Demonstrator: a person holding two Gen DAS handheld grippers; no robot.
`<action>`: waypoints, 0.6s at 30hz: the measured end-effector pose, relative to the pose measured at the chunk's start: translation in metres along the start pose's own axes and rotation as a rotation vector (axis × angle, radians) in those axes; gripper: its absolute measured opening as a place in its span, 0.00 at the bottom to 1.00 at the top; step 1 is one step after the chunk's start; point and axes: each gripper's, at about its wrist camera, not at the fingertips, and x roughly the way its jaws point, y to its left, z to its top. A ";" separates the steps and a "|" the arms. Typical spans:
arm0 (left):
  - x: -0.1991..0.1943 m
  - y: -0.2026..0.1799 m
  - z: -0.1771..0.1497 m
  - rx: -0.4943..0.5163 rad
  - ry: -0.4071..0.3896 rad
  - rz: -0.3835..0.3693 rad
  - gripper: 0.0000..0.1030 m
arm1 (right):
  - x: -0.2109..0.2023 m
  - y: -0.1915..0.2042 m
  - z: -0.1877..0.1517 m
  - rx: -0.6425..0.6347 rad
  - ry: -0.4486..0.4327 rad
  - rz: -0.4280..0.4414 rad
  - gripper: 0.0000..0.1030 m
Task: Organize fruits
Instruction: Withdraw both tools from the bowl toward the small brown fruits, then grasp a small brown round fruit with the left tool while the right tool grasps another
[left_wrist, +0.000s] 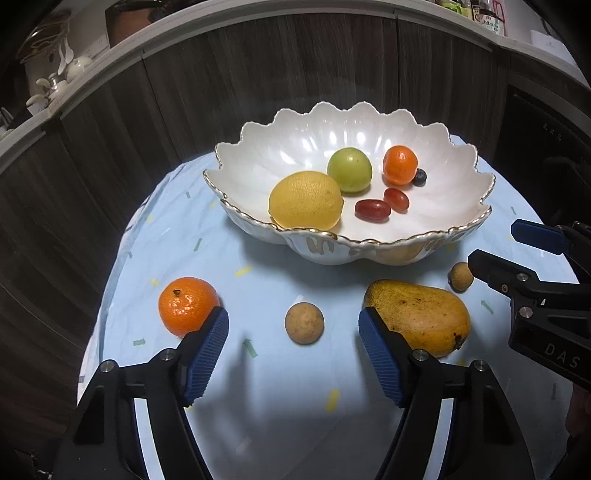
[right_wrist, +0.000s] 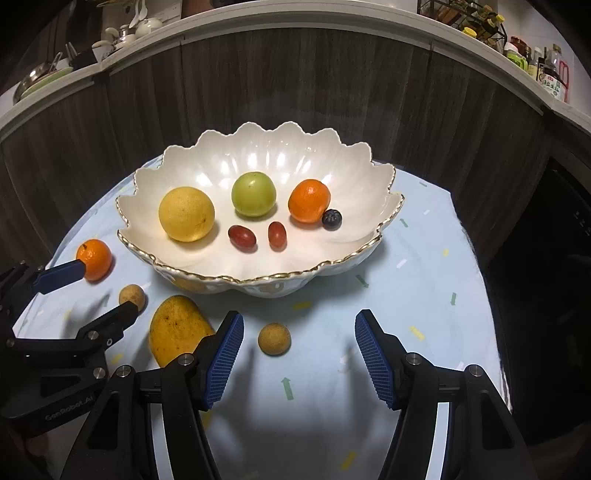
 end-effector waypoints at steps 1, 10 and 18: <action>0.002 0.000 -0.001 0.001 0.003 0.001 0.69 | 0.001 0.001 -0.001 -0.003 0.001 -0.001 0.62; 0.017 -0.001 -0.007 -0.013 0.031 -0.015 0.60 | 0.010 0.004 -0.005 -0.024 0.011 0.003 0.62; 0.026 -0.003 -0.004 -0.018 0.040 -0.024 0.51 | 0.020 0.004 -0.008 -0.016 0.032 0.032 0.55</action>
